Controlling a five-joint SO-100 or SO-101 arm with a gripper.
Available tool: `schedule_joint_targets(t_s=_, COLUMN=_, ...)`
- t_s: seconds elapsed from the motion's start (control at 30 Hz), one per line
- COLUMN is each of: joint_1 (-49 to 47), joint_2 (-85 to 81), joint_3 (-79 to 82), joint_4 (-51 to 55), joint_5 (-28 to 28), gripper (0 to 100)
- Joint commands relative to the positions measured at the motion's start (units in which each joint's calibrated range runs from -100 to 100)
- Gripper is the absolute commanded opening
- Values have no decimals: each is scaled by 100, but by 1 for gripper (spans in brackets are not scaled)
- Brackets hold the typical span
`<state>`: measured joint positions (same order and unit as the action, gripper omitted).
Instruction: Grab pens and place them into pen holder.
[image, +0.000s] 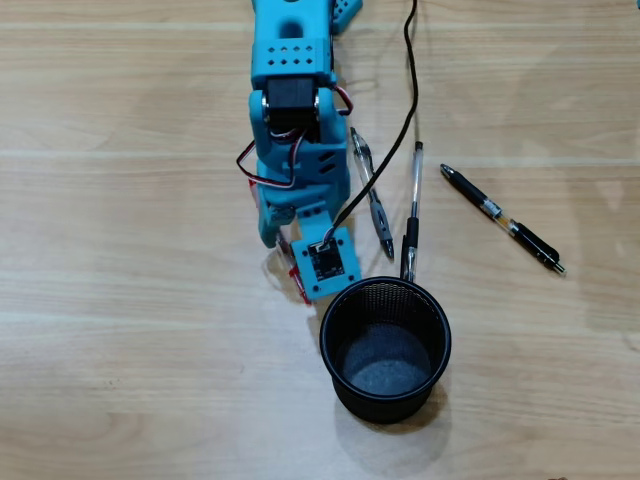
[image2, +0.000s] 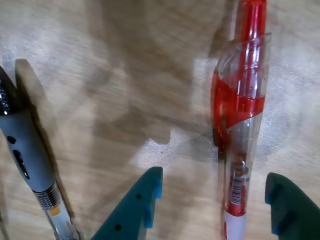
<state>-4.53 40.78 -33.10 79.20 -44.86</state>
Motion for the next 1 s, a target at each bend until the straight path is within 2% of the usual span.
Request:
schedule_joint_targets(t_s=0.0, joint_1=146, joint_2=-14, joint_3=-247, joint_4=-70, joint_5=5, gripper=24)
schedule_joint_targets(t_s=0.33, joint_1=594, joint_2=36, joint_3=-147, joint_4=3, joint_5=20, gripper=24)
schedule_joint_targets(t_s=0.77, joint_1=622, joint_2=36, joint_3=703, joint_4=3, joint_5=-137, gripper=23)
schedule_joint_targets(t_s=0.87, joint_1=613, joint_2=36, joint_3=703, joint_4=3, joint_5=-152, gripper=16)
schedule_joint_targets(t_s=0.97, joint_1=622, joint_2=36, joint_3=703, joint_4=-6, joint_5=-152, gripper=4)
